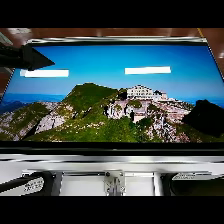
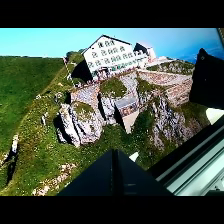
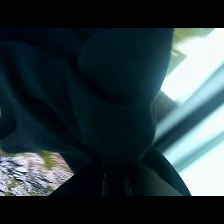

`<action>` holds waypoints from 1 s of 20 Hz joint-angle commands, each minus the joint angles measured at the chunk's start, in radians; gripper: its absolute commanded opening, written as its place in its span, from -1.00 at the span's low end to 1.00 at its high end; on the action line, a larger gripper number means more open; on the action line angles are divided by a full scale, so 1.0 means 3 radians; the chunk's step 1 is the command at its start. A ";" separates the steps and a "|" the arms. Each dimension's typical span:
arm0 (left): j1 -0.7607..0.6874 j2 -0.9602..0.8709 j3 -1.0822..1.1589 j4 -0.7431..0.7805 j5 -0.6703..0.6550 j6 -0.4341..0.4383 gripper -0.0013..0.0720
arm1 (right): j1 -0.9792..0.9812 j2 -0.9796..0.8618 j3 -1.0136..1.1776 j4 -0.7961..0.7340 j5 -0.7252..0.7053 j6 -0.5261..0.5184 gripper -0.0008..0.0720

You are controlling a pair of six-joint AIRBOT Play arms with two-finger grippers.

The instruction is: Fold the shirts.

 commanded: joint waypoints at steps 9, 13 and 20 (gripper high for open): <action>-0.0430 -0.0117 -0.0001 0.0003 -0.0029 0.0010 -0.87 | -0.1100 0.0487 -0.2211 0.0098 -0.0637 -0.0031 -0.81; -0.0463 -0.0191 -0.0001 0.0003 -0.0029 0.0013 -0.87 | -0.1099 0.0539 -0.2323 0.0089 -0.0661 -0.0032 -0.81; -0.0462 -0.0220 -0.0001 0.0004 -0.0029 0.0024 -0.87 | -0.1095 0.0837 -0.2380 -0.0067 -0.0701 -0.0197 0.64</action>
